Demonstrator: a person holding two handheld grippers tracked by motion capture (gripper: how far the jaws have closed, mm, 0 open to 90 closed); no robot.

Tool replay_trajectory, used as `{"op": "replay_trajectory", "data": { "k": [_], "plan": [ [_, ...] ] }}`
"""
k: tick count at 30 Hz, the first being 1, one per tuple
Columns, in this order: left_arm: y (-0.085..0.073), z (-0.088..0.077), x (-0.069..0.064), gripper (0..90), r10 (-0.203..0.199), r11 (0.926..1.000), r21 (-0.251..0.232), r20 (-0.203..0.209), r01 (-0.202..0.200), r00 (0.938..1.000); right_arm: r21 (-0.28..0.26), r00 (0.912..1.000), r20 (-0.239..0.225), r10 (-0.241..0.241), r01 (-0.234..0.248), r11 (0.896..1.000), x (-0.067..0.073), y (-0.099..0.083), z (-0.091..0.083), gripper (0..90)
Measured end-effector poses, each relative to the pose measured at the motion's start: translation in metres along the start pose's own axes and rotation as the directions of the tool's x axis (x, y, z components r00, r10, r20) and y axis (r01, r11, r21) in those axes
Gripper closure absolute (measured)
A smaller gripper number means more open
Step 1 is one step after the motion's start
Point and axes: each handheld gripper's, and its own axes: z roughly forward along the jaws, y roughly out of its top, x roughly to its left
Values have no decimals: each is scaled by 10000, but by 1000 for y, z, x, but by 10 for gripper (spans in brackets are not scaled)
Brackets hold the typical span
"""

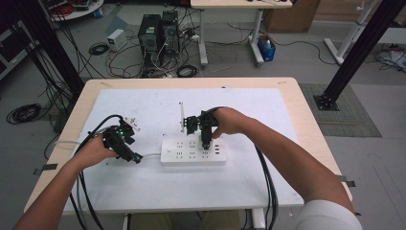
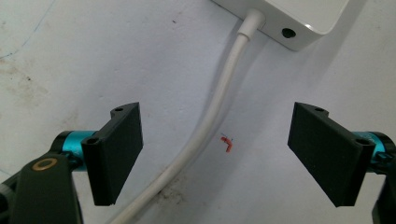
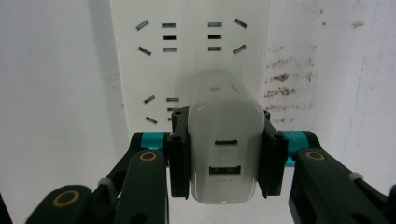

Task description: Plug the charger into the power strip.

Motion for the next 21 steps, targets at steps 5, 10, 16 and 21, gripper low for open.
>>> {"op": "replay_trajectory", "data": {
  "k": [5,10,16,21],
  "plan": [
    [0,-1,-2,182,-76,10000,-26,-127,76,9999,205,9990,374,-226,218,9996,7,3,6,626],
    [1,-1,-2,182,6,10000,11,-88,-6,10000,406,9965,756,-351,321,9987,14,5,7,627],
    [1,3,-1,182,-165,9999,-45,-5,165,9999,688,9999,-99,-129,135,9975,-1,10,7,627],
    [1,5,-1,182,-79,10000,-3,68,79,9999,950,9994,-18,-342,342,9949,1,12,8,628]
  ]
}}
